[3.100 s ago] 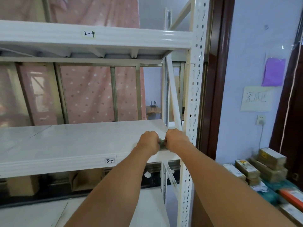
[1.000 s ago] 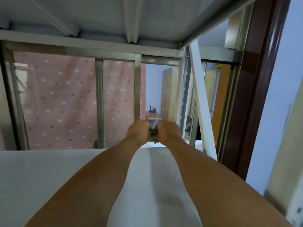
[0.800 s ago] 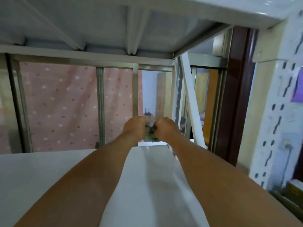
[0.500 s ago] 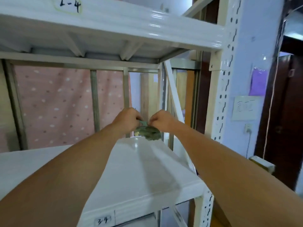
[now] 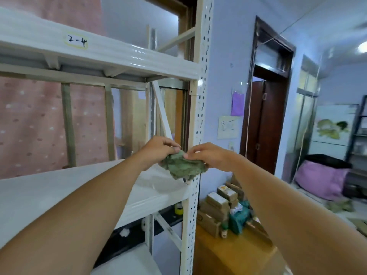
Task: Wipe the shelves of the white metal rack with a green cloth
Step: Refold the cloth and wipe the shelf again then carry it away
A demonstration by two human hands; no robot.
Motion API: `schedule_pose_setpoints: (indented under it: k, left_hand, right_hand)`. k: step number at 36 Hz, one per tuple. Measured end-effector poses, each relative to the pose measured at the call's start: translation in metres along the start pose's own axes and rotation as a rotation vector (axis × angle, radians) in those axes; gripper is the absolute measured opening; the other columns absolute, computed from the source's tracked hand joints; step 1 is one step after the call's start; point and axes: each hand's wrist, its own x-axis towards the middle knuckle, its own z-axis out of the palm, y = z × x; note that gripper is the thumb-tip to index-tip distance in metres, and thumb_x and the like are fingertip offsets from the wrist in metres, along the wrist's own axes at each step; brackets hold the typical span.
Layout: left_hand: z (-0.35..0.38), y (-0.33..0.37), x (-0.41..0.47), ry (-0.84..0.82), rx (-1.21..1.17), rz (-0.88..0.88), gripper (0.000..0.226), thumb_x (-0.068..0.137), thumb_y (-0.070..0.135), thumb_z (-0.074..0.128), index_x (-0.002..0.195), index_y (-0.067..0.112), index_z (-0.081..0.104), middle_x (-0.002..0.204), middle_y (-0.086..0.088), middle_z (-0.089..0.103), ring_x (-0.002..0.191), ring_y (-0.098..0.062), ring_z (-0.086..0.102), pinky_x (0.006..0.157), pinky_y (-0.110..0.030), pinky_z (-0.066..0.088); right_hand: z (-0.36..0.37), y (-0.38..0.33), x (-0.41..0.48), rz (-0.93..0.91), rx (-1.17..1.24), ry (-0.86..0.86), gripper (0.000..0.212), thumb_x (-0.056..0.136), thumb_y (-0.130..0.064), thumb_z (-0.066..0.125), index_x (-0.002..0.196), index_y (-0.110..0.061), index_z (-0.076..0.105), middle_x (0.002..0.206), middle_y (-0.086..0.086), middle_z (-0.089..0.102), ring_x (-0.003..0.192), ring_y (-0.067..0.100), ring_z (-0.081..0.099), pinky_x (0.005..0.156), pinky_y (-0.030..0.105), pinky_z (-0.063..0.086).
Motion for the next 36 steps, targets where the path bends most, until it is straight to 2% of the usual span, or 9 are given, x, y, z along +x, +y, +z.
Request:
schedule_pose_setpoints:
  k: [2,5,11,15,22,26,29,33,36]
  left_hand:
    - [0.025,0.010,0.001,-0.040,-0.067,-0.017,0.012,0.087,0.020,0.074,0.097,0.022,0.079,0.108,0.011,0.068,0.094,-0.014,0.066,0.070,-0.036,0.061]
    - [0.065,0.026,0.002,-0.096,-0.130,-0.007,0.012,0.088,0.021,0.073,0.099,0.021,0.078,0.099,0.006,0.071,0.090,-0.017,0.067,0.065,-0.032,0.058]
    - [0.152,0.055,0.010,-0.184,-0.249,0.001,0.014,0.086,0.025,0.074,0.097,0.019,0.080,0.098,0.000,0.077,0.095,-0.019,0.072,0.080,-0.033,0.060]
    - [0.213,0.068,0.017,-0.295,-0.273,-0.065,0.019,0.085,0.029,0.074,0.099,0.018,0.079,0.098,-0.004,0.078,0.090,-0.021,0.074,0.064,-0.027,0.058]
    - [0.345,0.076,0.026,-0.517,-0.444,-0.301,0.036,0.082,0.037,0.076,0.110,0.014,0.075,0.103,-0.012,0.077,0.098,-0.028,0.074,0.089,-0.043,0.059]
    - [0.423,0.072,0.012,-0.726,-0.562,-0.442,0.055,0.077,0.056,0.075,0.111,0.012,0.072,0.108,-0.009,0.076,0.102,-0.025,0.073,0.098,-0.044,0.054]
    - [0.478,0.056,-0.004,-0.824,-0.488,-0.447,0.074,0.057,0.052,0.089,0.117,0.011,0.072,0.113,-0.007,0.075,0.110,-0.027,0.070,0.107,-0.048,0.048]
    - [0.543,0.036,-0.026,-0.816,-0.428,-0.468,0.034,0.080,0.019,0.078,0.111,0.006,0.071,0.109,-0.013,0.075,0.104,-0.029,0.071,0.099,-0.050,0.053]
    - [0.577,0.024,-0.040,-0.836,-0.408,-0.501,0.013,0.087,0.014,0.071,0.100,0.011,0.069,0.099,-0.011,0.076,0.087,-0.024,0.071,0.064,-0.032,0.060]
  right_hand:
    - [-0.017,0.011,-0.016,0.030,-0.055,0.064,0.032,0.078,-0.037,0.082,0.102,-0.017,0.075,0.097,0.002,0.074,0.090,0.017,0.072,0.076,0.027,0.057]
    - [-0.042,0.030,-0.039,0.077,-0.149,0.104,0.036,0.071,-0.034,0.086,0.101,-0.019,0.072,0.100,0.004,0.073,0.096,0.021,0.070,0.086,0.033,0.056]
    - [-0.092,0.077,-0.095,0.169,-0.157,0.189,0.058,0.066,-0.035,0.089,0.115,-0.019,0.063,0.109,0.003,0.069,0.101,0.021,0.068,0.095,0.035,0.053]
    - [-0.136,0.124,-0.132,0.215,-0.058,0.293,0.053,0.065,-0.029,0.090,0.111,-0.022,0.066,0.111,0.010,0.071,0.097,0.025,0.071,0.088,0.040,0.058]
    - [-0.193,0.204,-0.216,0.307,0.164,0.479,0.018,0.081,-0.029,0.078,0.091,-0.014,0.078,0.093,0.011,0.073,0.086,0.025,0.071,0.080,0.037,0.059]
    - [-0.206,0.261,-0.256,0.406,0.347,0.654,0.027,0.085,-0.027,0.076,0.093,-0.001,0.074,0.085,0.016,0.074,0.071,0.024,0.071,0.066,0.034,0.058]
    - [-0.202,0.307,-0.286,0.521,0.446,0.726,0.030,0.085,-0.031,0.076,0.091,-0.003,0.072,0.085,0.013,0.076,0.074,0.024,0.073,0.069,0.034,0.060]
    - [-0.193,0.363,-0.325,0.654,0.533,0.689,0.045,0.079,-0.040,0.080,0.105,-0.004,0.072,0.096,0.010,0.078,0.092,0.026,0.075,0.082,0.036,0.060]
    - [-0.187,0.394,-0.347,0.671,0.612,0.681,0.042,0.080,-0.027,0.082,0.112,-0.003,0.069,0.099,0.010,0.077,0.089,0.024,0.073,0.085,0.035,0.058]
